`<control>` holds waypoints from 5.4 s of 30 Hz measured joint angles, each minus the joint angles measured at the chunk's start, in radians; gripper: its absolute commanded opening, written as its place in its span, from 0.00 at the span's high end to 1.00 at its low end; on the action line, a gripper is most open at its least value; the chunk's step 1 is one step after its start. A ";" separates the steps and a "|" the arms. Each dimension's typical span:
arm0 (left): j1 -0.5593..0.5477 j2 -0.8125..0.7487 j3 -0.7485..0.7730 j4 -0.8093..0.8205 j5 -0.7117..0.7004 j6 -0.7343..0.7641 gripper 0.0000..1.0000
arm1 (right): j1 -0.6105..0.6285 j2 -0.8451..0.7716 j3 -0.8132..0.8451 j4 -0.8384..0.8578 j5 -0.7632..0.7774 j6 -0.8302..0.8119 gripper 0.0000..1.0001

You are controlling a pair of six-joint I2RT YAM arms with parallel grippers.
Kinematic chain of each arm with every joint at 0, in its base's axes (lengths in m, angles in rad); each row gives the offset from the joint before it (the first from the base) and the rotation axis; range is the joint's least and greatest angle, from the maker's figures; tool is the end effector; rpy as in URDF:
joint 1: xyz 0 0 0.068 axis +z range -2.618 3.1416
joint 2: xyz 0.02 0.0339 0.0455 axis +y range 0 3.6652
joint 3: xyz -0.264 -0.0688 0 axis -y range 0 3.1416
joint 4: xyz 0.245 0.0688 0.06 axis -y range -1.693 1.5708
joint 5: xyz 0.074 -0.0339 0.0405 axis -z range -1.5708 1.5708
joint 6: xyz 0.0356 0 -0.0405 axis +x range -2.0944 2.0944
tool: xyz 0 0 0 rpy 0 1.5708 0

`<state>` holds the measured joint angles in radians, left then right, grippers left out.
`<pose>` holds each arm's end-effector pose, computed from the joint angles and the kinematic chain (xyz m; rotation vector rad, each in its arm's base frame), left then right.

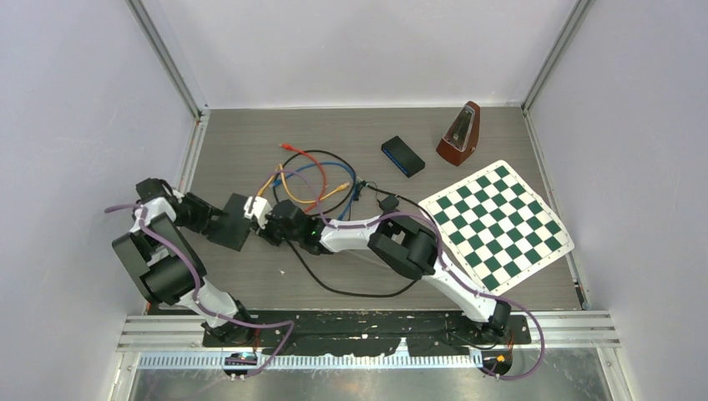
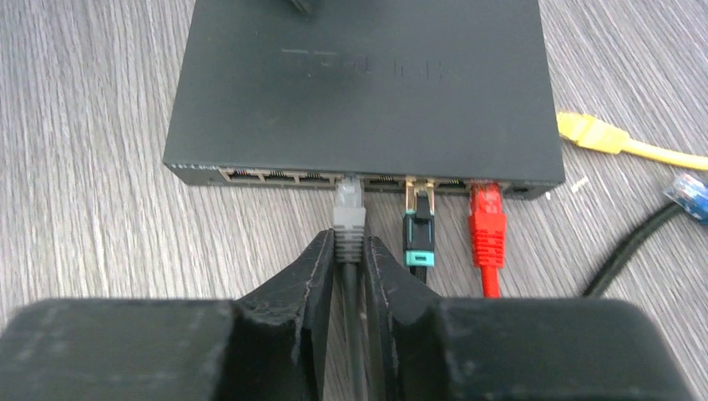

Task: Insert the plug into the switch port
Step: Insert the connector into the switch port, then pick up the connector from the center of the board.

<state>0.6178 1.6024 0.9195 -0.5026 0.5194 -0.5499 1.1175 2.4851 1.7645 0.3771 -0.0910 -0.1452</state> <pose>0.2513 0.1569 0.1721 -1.3518 2.2962 -0.6890 0.2405 0.5011 0.1212 -1.2216 1.5630 0.7323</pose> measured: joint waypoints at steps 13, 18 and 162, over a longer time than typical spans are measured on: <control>0.037 -0.064 0.095 -0.074 -0.093 -0.019 0.61 | -0.095 -0.222 -0.170 -0.005 -0.152 0.006 0.56; 0.030 -0.018 0.090 -0.048 -0.085 -0.020 0.62 | -0.111 -0.249 -0.147 -0.039 -0.153 0.009 0.60; -0.598 -1.075 -0.317 -0.123 -0.265 0.124 0.01 | -0.384 -0.319 -0.116 -1.021 -0.438 -0.900 0.51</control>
<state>0.0196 0.5274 0.6022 -0.6258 0.2546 -0.4263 0.7334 2.1658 1.6489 -0.6437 -0.5293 -1.0454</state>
